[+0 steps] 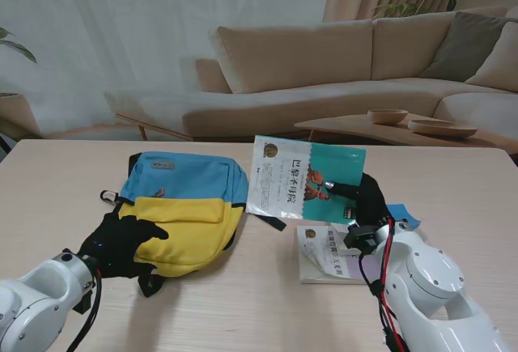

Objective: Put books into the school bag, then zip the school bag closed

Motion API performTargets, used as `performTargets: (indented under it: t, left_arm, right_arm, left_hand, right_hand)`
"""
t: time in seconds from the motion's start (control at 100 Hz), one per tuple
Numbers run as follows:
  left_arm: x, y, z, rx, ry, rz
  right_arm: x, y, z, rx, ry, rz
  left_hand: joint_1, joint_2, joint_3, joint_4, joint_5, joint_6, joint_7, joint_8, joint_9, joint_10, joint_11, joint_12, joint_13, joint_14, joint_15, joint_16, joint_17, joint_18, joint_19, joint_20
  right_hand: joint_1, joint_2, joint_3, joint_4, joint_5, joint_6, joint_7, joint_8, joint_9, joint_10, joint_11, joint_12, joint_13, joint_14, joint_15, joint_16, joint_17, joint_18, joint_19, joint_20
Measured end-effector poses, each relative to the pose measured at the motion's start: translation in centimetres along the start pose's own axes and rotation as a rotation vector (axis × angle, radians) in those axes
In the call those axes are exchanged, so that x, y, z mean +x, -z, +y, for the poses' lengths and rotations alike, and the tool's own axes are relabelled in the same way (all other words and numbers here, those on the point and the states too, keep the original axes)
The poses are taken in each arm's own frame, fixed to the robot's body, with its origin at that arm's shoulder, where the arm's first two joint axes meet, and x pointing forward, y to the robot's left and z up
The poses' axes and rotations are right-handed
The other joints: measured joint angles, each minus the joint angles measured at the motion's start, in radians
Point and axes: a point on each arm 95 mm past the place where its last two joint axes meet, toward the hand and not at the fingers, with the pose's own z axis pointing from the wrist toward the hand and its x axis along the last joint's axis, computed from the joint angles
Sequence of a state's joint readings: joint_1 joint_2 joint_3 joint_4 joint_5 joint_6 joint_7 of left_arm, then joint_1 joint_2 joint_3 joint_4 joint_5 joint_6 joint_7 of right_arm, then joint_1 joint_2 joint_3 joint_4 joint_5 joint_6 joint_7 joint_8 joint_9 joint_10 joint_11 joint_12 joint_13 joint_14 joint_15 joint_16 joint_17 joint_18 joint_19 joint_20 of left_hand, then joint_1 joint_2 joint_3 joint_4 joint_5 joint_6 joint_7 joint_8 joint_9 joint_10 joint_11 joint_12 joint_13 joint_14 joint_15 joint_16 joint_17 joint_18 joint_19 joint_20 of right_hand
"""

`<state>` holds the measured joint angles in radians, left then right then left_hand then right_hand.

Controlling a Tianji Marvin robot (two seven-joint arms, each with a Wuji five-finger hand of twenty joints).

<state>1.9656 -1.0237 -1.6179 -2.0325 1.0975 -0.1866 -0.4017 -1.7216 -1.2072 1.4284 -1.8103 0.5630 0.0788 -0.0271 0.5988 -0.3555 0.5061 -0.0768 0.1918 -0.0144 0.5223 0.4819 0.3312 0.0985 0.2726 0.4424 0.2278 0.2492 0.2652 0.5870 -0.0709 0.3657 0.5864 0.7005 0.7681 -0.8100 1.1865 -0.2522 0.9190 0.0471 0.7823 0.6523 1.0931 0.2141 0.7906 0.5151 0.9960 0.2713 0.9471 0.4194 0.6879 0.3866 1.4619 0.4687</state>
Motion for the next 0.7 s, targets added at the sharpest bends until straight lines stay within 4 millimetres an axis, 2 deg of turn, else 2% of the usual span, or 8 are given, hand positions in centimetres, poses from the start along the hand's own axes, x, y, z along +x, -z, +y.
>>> performTargets:
  t: [0.26,0.31,0.45,0.52,0.66,0.7]
  left_arm:
    - [0.7,-0.9,2.6,-0.039,-0.010,-0.006]
    - [0.8,-1.2,3.1,-0.052,-0.025,-0.011]
    - [0.8,-2.0,4.5,-0.076,-0.076,-0.038]
    - [0.7,-2.3,5.0,-0.076,-0.080,-0.046]
    - [0.8,-2.9,5.6,-0.027,-0.097,-0.052]
    - [0.8,-3.1,5.7,-0.015,-0.096,-0.051]
  right_arm:
    - [0.0,0.0,0.1,0.000,-0.009,-0.003]
    - [0.0,0.0,0.1,0.000,-0.010,-0.004]
    - [0.0,0.0,0.1,0.001,-0.017,-0.009]
    - [0.0,0.0,0.1,0.004,-0.018,-0.010]
    - [0.0,0.0,0.1,0.005,-0.018,-0.011]
    - [0.0,0.0,0.1,0.005,-0.019,-0.012]
  left_hand:
    - [-0.013,-0.008,0.012,0.000,0.000,-0.003,0.000,0.000,-0.012,-0.010,0.002,0.000,0.000,-0.012,0.000,0.000,-0.001,-0.008,0.000,0.000]
    - [-0.013,-0.008,0.012,0.000,-0.001,-0.018,-0.001,0.000,-0.018,-0.013,0.003,0.000,-0.015,-0.013,0.000,0.000,-0.001,-0.018,0.000,0.000]
    - [-0.009,-0.010,0.084,0.000,-0.012,-0.025,-0.001,0.000,-0.027,-0.013,0.026,0.001,-0.023,-0.022,0.000,0.000,-0.002,-0.021,0.000,0.000]
    - [0.024,-0.010,0.116,0.000,-0.012,-0.038,0.030,0.000,-0.027,-0.013,0.041,0.012,-0.023,-0.022,0.024,0.000,-0.002,-0.023,0.000,0.000]
    - [0.169,0.016,0.114,0.000,0.006,-0.064,0.183,0.115,-0.027,-0.013,0.088,0.036,-0.020,-0.022,0.076,0.000,-0.002,-0.019,0.064,0.000]
    - [0.238,0.016,0.057,0.000,0.025,-0.071,0.228,0.151,-0.019,-0.013,0.101,0.039,-0.019,-0.022,0.090,0.001,-0.001,-0.018,0.085,-0.004]
  right_hand:
    - [0.000,-0.001,0.000,0.000,0.000,0.000,0.000,0.002,0.000,0.000,0.002,0.000,0.000,0.000,0.001,0.000,0.000,0.000,0.001,0.000]
    - [0.000,-0.001,0.000,0.000,0.000,0.000,0.000,0.002,0.000,0.000,0.003,0.000,0.000,0.000,0.001,0.000,0.001,0.000,0.001,0.000]
    - [0.000,-0.001,0.000,0.000,0.000,0.000,0.000,0.002,0.000,0.000,0.003,0.000,0.000,0.000,0.001,0.000,0.002,0.000,0.001,0.000]
    - [0.000,-0.001,0.000,0.000,0.000,0.000,0.000,0.002,0.000,0.000,0.004,0.000,0.000,0.000,0.001,0.000,0.002,0.000,0.001,0.000]
    - [0.000,-0.001,0.000,0.000,0.000,0.000,0.000,0.003,0.000,0.000,0.004,0.000,0.000,0.000,0.001,0.000,0.004,0.000,0.003,0.000]
    - [0.000,-0.001,0.000,0.000,0.000,0.001,0.000,0.003,0.000,0.000,0.004,0.000,0.000,0.000,0.001,0.000,0.008,0.000,0.003,0.000]
